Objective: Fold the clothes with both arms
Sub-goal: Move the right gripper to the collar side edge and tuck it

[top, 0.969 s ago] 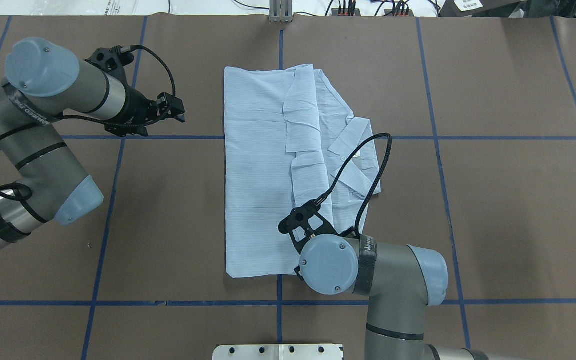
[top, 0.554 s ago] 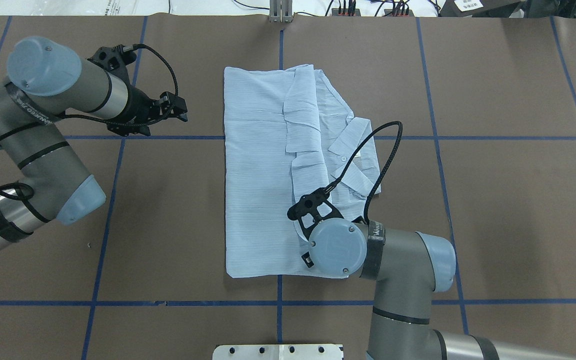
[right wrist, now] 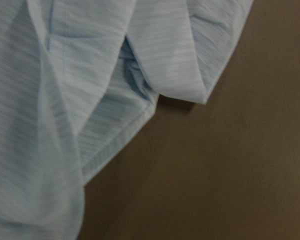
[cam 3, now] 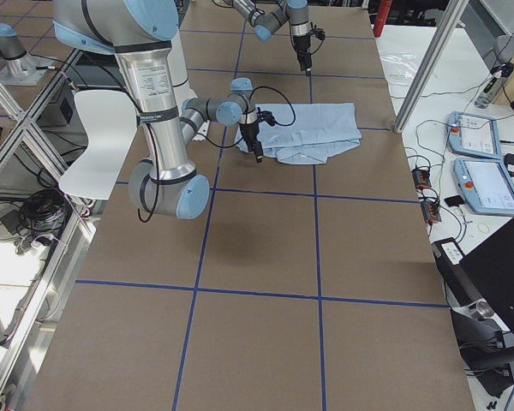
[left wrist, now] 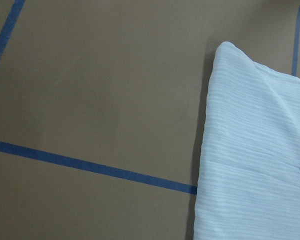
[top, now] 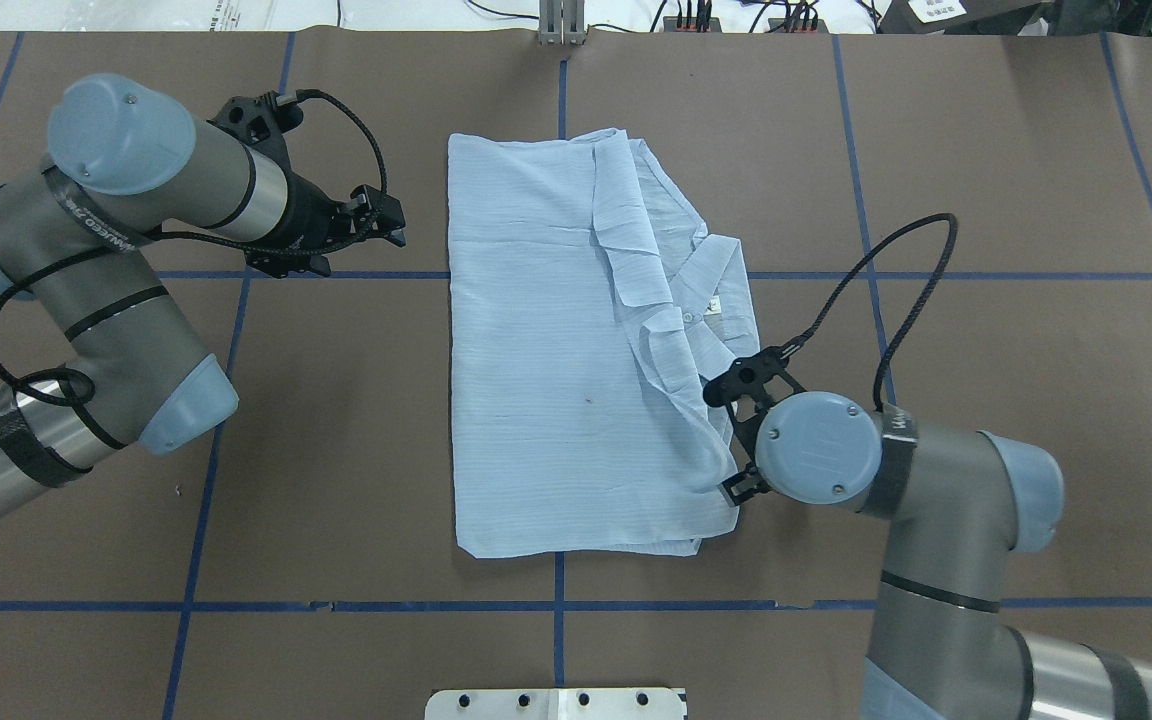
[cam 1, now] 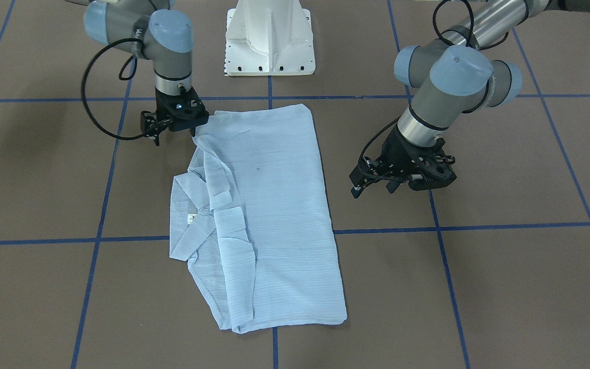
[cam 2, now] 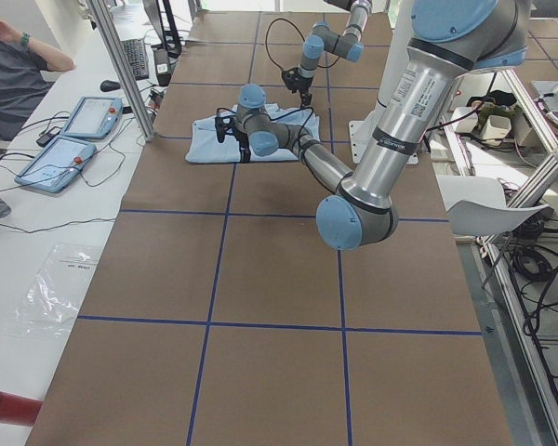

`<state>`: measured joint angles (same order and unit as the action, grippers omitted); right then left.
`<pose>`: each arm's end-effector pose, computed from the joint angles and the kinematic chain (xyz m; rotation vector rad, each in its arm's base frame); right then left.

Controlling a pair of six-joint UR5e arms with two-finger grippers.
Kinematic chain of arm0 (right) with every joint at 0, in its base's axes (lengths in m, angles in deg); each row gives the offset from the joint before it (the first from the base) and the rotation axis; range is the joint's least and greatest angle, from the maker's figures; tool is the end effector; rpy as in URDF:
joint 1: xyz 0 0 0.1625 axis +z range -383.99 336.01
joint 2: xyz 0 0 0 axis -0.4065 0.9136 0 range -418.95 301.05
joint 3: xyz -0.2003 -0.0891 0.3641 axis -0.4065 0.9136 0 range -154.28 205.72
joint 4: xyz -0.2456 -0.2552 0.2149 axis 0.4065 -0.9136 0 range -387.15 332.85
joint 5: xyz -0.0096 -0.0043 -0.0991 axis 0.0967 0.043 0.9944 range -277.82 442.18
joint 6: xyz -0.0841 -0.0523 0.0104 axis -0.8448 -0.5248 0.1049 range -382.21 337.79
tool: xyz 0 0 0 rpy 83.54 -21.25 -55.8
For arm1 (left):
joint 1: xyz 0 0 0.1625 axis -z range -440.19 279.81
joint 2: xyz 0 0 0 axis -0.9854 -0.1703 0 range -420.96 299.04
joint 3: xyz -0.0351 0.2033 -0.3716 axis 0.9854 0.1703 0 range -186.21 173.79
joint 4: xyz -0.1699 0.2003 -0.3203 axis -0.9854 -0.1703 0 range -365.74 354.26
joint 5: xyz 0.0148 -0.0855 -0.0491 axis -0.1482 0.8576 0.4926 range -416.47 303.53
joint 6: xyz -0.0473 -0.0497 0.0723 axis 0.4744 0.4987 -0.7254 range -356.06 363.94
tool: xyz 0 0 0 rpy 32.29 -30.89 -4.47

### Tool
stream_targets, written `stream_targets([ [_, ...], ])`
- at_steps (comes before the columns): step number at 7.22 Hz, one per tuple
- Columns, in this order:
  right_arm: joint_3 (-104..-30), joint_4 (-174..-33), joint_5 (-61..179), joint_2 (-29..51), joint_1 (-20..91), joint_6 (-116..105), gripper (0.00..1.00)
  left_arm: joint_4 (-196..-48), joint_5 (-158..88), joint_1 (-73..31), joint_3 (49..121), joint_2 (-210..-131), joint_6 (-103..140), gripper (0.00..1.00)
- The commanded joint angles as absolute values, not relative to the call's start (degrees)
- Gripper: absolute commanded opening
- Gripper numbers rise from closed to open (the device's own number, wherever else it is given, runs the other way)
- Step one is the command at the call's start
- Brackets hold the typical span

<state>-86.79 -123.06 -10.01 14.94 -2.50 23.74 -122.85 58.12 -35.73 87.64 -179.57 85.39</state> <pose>-0.4755 -0.3264 0.3558 0.2796 -0.5035 -0.3940 0.4090 -0.5300 0.2851 0.1085 1.0930 -0.3401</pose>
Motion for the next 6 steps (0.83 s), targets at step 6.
stream_targets([
  [6,-81.8,-122.7,-12.0,1.5,1.6,21.6,1.0,-122.6,57.9,-35.9,88.0,-179.9,85.6,1.0],
])
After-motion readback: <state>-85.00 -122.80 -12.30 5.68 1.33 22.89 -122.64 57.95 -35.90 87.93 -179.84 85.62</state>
